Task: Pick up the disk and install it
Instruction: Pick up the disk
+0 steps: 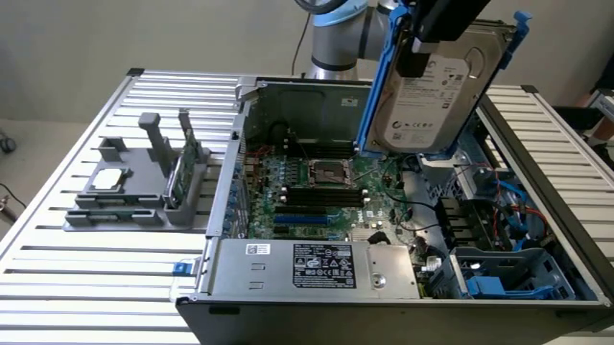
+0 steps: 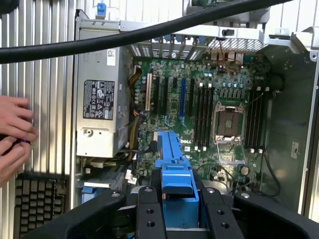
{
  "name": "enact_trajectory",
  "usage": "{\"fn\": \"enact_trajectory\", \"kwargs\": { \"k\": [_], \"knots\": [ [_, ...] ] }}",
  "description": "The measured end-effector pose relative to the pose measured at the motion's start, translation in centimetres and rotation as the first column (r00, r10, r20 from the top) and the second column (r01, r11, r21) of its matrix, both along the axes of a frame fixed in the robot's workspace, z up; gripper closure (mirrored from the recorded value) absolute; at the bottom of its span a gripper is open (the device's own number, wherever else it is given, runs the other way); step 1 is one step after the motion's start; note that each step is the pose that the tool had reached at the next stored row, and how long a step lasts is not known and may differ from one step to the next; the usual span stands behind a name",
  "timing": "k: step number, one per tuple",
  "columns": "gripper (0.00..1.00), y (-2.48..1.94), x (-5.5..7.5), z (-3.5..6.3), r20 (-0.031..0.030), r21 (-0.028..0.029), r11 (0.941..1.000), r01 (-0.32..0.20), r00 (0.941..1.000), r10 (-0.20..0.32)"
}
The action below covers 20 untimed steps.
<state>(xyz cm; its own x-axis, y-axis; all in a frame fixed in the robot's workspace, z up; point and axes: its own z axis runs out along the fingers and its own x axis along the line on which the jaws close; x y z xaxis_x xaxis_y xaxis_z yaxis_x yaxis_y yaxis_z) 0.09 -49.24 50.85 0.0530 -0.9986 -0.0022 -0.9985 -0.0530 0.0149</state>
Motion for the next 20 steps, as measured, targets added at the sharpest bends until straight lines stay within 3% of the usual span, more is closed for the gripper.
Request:
{"fn": "enact_trajectory", "kwargs": {
  "k": [11, 20],
  "knots": [
    [0.67, -3.17, 2.5, -0.01, 0.0001, 0.0002, 1.0, 0.0, 1.0, 0.0],
    [0.67, -5.17, 4.7, -0.03, 0.0001, 0.0014, 1.0, 0.0, 1.0, 0.0]
  ]
}}
